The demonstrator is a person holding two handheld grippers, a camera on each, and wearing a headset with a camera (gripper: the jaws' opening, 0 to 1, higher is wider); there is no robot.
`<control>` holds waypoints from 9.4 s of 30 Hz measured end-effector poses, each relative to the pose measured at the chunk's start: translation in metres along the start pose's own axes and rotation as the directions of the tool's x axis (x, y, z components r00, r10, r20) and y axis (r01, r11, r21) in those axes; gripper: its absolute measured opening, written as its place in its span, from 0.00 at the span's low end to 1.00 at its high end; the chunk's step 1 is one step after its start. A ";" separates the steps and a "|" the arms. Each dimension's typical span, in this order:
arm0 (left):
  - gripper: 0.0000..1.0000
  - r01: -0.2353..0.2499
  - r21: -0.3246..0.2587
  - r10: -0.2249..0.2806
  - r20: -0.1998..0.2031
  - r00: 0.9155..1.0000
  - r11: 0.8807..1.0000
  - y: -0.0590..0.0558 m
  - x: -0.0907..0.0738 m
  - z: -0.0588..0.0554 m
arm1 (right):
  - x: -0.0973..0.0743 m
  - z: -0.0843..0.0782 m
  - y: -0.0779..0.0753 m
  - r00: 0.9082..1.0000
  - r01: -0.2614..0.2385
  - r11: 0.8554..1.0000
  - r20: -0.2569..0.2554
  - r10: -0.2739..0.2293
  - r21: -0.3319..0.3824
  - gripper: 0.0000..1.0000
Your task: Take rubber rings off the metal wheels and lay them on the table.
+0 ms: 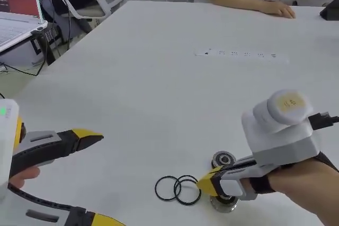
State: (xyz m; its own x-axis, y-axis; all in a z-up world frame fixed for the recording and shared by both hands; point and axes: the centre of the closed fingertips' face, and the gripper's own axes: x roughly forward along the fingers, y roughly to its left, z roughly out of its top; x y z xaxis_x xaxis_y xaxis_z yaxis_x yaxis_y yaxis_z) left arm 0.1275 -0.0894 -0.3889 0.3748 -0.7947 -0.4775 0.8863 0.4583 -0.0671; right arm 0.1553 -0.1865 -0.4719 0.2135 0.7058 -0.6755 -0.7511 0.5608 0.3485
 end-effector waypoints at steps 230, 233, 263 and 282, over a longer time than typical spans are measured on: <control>0.08 0.266 0.213 -0.253 -0.087 0.964 0.940 -0.003 0.189 0.021 | -0.032 -0.012 -0.064 0.982 0.101 0.984 0.175 -0.074 -0.150 0.17; 0.07 0.266 0.214 -0.252 -0.087 0.964 0.940 -0.004 0.189 0.021 | -0.034 -0.013 -0.063 0.982 0.111 0.975 0.170 -0.079 -0.193 0.15; 0.07 0.250 0.234 -0.239 -0.076 0.968 0.939 -0.006 0.189 0.021 | -0.052 -0.004 -0.071 0.912 -0.127 0.874 0.401 -0.082 0.468 0.00; 0.07 0.258 0.251 -0.245 -0.083 0.966 0.933 -0.007 0.189 0.021 | -0.045 0.001 -0.062 0.934 -0.057 0.933 0.348 -0.076 0.356 0.00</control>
State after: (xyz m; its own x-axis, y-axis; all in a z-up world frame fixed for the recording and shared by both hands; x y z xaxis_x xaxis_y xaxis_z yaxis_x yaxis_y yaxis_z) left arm 0.1975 -0.2510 -0.4604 0.1221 -0.8468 -0.5176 0.9919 0.1224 0.0338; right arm 0.1927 -0.2522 -0.4625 0.4743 0.7674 -0.4316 -0.4901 0.6373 0.5947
